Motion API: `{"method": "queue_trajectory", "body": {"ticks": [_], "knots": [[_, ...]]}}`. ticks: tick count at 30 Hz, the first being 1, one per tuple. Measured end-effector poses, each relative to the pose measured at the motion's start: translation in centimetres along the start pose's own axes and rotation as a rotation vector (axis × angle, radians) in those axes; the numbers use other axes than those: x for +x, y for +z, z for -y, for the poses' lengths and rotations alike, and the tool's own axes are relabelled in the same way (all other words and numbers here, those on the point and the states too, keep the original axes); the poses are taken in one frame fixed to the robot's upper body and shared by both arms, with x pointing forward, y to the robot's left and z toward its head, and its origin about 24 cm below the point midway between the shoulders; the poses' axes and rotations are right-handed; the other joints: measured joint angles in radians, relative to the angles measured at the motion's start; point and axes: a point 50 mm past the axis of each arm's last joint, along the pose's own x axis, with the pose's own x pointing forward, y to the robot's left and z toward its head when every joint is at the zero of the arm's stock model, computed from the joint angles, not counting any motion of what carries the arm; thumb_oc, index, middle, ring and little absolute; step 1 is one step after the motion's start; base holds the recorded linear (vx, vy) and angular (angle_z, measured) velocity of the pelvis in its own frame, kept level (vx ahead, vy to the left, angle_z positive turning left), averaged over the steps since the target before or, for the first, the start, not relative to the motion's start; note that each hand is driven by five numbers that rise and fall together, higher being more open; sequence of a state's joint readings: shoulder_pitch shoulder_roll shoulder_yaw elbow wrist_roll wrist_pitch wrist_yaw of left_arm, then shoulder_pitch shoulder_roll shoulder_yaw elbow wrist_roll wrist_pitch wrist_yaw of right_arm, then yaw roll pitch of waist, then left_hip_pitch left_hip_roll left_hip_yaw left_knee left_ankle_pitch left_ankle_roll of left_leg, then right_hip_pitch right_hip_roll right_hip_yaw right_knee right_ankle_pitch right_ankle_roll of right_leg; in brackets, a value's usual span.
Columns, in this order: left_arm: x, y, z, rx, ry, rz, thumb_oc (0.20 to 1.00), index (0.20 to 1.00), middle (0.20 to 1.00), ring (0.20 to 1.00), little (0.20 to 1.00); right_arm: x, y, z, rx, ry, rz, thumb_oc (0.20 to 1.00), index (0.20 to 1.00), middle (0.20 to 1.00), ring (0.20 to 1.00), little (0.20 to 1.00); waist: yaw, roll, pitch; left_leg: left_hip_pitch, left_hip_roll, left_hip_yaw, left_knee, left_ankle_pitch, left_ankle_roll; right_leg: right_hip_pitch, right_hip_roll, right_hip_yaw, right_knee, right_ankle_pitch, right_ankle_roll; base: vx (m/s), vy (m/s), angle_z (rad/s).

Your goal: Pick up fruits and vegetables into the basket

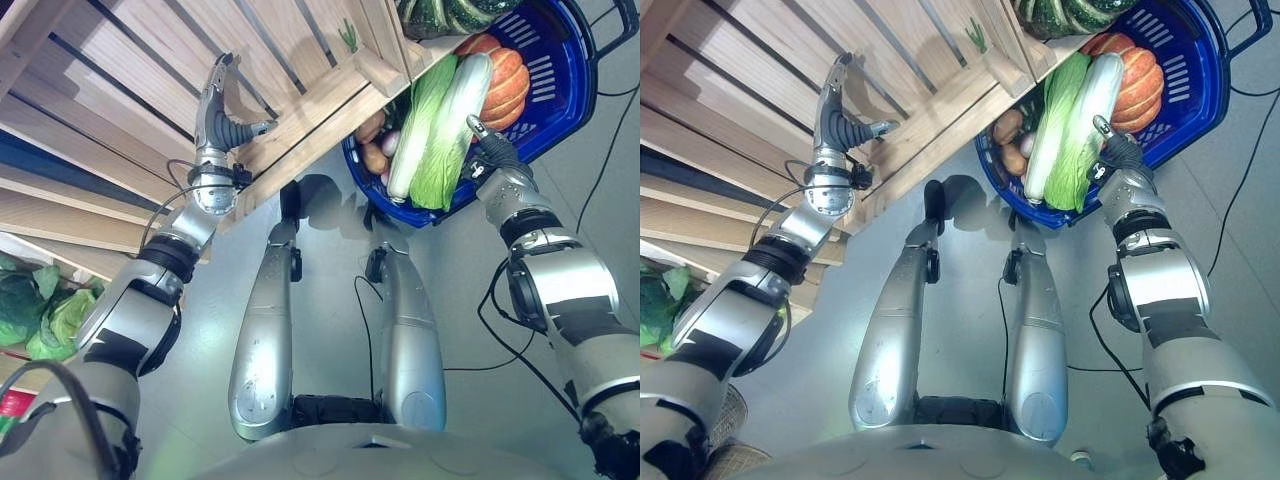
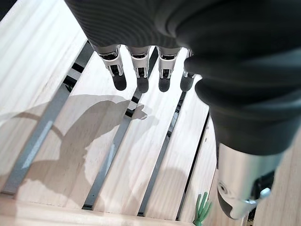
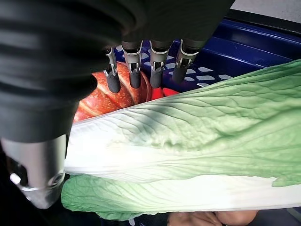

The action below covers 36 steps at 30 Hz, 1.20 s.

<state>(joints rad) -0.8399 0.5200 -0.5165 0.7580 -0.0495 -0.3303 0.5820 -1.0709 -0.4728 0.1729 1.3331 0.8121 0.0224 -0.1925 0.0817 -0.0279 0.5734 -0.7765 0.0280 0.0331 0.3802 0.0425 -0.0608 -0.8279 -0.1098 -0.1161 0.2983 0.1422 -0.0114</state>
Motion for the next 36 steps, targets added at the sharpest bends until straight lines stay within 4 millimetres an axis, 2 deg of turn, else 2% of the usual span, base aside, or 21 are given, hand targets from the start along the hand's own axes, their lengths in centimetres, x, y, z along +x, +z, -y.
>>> {"method": "queue_trajectory", "body": {"ticks": [6, 10, 14, 16, 18, 20, 21, 23, 26, 27, 28, 29, 32, 36], "knots": [[-0.1, -0.2, -0.1, -0.008, 0.001, -0.01, 1.0, 1.0, 1.0, 1.0, 1.0, 0.0, 0.2, 0.5, -0.013, -0.012, 0.008, 1.0, 1.0, 1.0, 1.0, 1.0, 0.003, 0.0, 0.0, 0.01, -0.001, -0.003, 0.0, 0.004, 0.006, 0.014, 0.002, -0.003, -0.002, 0.0, 0.0, -0.04, 0.019, 0.01], [-0.9, -1.1, 0.0, 0.004, -0.014, -0.04, 1.0, 1.0, 1.0, 1.0, 1.0, 0.1, -0.4, 1.2, -0.022, -0.028, 0.023, 1.0, 1.0, 1.0, 1.0, 1.0, 0.003, 0.0, 0.0, 0.083, 0.0, -0.008, -0.013, 0.001, 0.008, 0.094, 0.003, -0.006, -0.026, 0.001, 0.0, -0.07, 0.043, 0.03], [-2.6, -3.6, -0.8, 0.042, -0.09, -0.115, 1.0, 1.0, 1.0, 1.0, 1.0, -0.1, -2.5, 3.5, -0.069, -0.069, 0.055, 1.0, 1.0, 1.0, 1.0, 1.0, 0.003, 0.001, 0.0, 0.253, 0.001, -0.006, -0.088, 0.001, 0.004, 0.265, 0.004, -0.017, -0.101, 0.002, 0.004, -0.04, 0.061, 0.03], [-3.8, -5.2, -1.8, 0.054, -0.109, -0.175, 1.0, 1.0, 1.0, 1.0, 1.0, -0.4, -3.7, 4.7, -0.061, -0.085, 0.06, 1.0, 1.0, 1.0, 1.0, 1.0, -0.002, 0.0, -0.001, 0.346, 0.003, 0.0, -0.137, 0.008, 0.005, 0.356, 0.003, -0.032, -0.146, 0.006, 0.008, 0.06, 0.103, -0.01], [-6.2, -7.5, -2.4, 0.033, -0.126, -0.282, 1.0, 1.0, 1.0, 1.0, 1.0, -1.0, -5.8, 6.7, -0.062, -0.112, 0.054, 1.0, 1.0, 1.0, 1.0, 1.0, -0.007, 0.005, -0.006, 0.462, 0.004, 0.004, -0.214, 0.018, 0.006, 0.462, 0.004, -0.036, -0.203, 0.01, 0.014, 0.09, 0.105, -0.02], [-8.4, -9.2, -2.4, 0.028, -0.168, -0.364, 1.0, 1.0, 1.0, 1.0, 1.0, -1.6, -7.6, 8.6, -0.063, -0.149, 0.035, 1.0, 1.0, 1.0, 1.0, 1.0, -0.009, 0.012, -0.026, 0.521, 0.004, 0.01, -0.256, 0.021, 0.008, 0.517, 0.005, -0.039, -0.241, 0.01, 0.014, 0.09, 0.063, -0.07], [-9.9, -10.3, -2.3, 0.013, -0.19, -0.436, 1.0, 1.0, 1.0, 1.0, 1.0, -2.0, -8.7, 9.6, -0.076, -0.169, 0.012, 1.0, 1.0, 1.0, 1.0, 1.0, -0.01, 0.017, -0.035, 0.559, 0.003, 0.016, -0.286, 0.027, 0.007, 0.549, 0.006, -0.04, -0.262, 0.02, 0.027, 0.08, 0.035, -0.06], [-13.1, -12.5, -2.0, -0.057, -0.205, -0.604, 1.0, 1.0, 1.0, 1.0, 1.0, -2.9, -10.6, 11.4, -0.096, -0.204, -0.031, 1.0, 1.0, 1.0, 1.0, 1.0, -0.023, 0.033, -0.071, 0.624, 0.003, 0.016, -0.34, 0.037, 0.014, 0.61, 0.011, -0.048, -0.303, 0.026, 0.023, 0.17, 0.055, 0.01], [-19.1, -15.0, -1.1, -0.14, -0.247, -0.826, 1.0, 1.0, 1.0, 1.0, 1.0, -4.8, -14.0, 14.4, -0.155, -0.246, -0.117, 1.0, 1.0, 1.0, 1.0, 1.0, -0.032, 0.045, -0.19, 0.694, 0.007, 0.018, -0.42, 0.044, 0.01, 0.68, 0.024, -0.057, -0.377, 0.03, 0.029, 0.19, 0.06, 0.0], [-22.0, -15.7, -0.9, -0.151, -0.284, -0.918, 1.0, 1.0, 1.0, 1.0, 1.0, -5.9, -15.3, 15.8, -0.181, -0.265, -0.156, 1.0, 1.0, 1.0, 1.0, 1.0, -0.032, 0.048, -0.234, 0.741, 0.009, 0.024, -0.454, 0.044, 0.008, 0.713, 0.034, -0.057, -0.391, 0.029, 0.029, 0.19, 0.069, -0.09], [-22.9, -15.9, -0.8, -0.157, -0.293, -0.947, 1.0, 1.0, 1.0, 1.0, 1.0, -6.1, -15.6, 16.1, -0.191, -0.267, -0.164, 1.0, 1.0, 1.0, 1.0, 1.0, -0.033, 0.05, -0.242, 0.764, 0.014, 0.029, -0.463, 0.044, 0.008, 0.73, 0.038, -0.057, -0.391, 0.026, 0.032, 0.16, 0.052, -0.11], [-25.2, -16.3, -0.6, -0.163, -0.331, -1.014, 1.0, 1.0, 1.0, 1.0, 1.0, -6.7, -16.5, 16.7, -0.219, -0.264, -0.191, 1.0, 1.0, 1.0, 1.0, 1.0, -0.036, 0.049, -0.276, 0.794, 0.022, 0.033, -0.469, 0.036, 0.006, 0.758, 0.041, -0.057, -0.391, 0.014, 0.038, 0.11, 0.042, -0.04], [-29.6, -16.7, -0.4, -0.17, -0.424, -1.133, 1.0, 1.0, 1.0, 1.0, 1.0, -9.1, -19.7, 18.3, -0.287, -0.267, -0.302, 1.0, 1.0, 1.0, 1.0, 1.0, -0.036, 0.038, -0.363, 0.839, 0.024, 0.041, -0.47, 0.012, 0.006, 0.803, 0.043, -0.057, -0.391, -0.014, 0.04, 0.15, 0.041, -0.01], [-34.4, -16.7, -1.2, -0.155, -0.549, -1.253, 1.0, 1.0, 1.0, 1.0, 1.0, -13.8, -25.5, 19.3, -0.357, -0.248, -0.534, 1.0, 1.0, 1.0, 1.0, 1.0, -0.041, 0.017, -0.447, 0.875, 0.023, 0.044, -0.474, -0.003, 0.006, 0.84, 0.04, -0.057, -0.391, -0.034, 0.051, 0.09, 0.042, 0.01]]}}
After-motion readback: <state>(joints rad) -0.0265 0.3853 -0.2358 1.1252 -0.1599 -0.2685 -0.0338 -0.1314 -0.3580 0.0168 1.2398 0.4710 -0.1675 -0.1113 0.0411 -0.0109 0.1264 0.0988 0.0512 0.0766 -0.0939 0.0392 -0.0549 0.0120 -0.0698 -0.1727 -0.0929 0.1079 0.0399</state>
